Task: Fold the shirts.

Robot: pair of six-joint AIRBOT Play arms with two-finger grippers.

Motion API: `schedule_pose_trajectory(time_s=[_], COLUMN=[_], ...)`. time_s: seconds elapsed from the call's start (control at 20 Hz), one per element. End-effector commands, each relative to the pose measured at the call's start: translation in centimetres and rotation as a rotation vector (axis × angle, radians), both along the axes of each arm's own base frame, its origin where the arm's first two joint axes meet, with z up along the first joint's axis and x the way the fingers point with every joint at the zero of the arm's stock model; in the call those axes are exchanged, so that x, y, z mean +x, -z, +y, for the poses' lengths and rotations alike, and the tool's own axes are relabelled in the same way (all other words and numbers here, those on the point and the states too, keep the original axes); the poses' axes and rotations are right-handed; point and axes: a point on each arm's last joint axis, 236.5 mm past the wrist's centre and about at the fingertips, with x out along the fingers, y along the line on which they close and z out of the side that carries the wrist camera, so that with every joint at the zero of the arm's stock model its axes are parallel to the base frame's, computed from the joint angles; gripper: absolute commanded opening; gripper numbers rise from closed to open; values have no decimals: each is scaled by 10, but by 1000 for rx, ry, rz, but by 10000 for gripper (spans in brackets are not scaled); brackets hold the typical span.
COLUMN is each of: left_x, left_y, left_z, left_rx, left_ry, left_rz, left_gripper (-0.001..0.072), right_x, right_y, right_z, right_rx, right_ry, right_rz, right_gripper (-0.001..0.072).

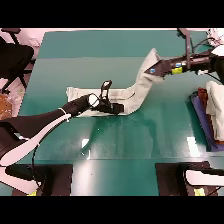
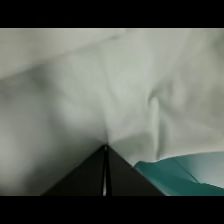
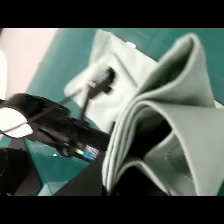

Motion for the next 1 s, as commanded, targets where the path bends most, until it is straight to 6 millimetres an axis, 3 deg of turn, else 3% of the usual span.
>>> schedule_pose_trajectory(time_s=[0.0,0.2,0.35,0.5,0.65,0.8,0.95], left_x=[-3,-3,-4,-10,4,29,51], left_y=[-4,-4,-4,0,0,-18,-51], left_z=[-11,-11,-11,-5,12,45,86], left_rx=[-16,-16,-15,-1,4,6,3], left_ry=[4,5,7,14,-14,-31,-40], left_rz=[-24,-24,-21,24,36,-9,-67], left_gripper=[22,22,21,21,22,22,21], right_x=[-18,-32,-44,-42,-35,-28,-26], right_y=[-17,-22,-24,-23,-17,-17,-17], right_z=[56,112,138,142,138,135,134], right_rx=[55,70,75,70,69,71,71], right_ry=[-69,-99,-122,-111,-94,-72,-65], right_rz=[-30,-65,-86,-96,-81,-84,-87], right_gripper=[13,13,13,13,13,13,13])
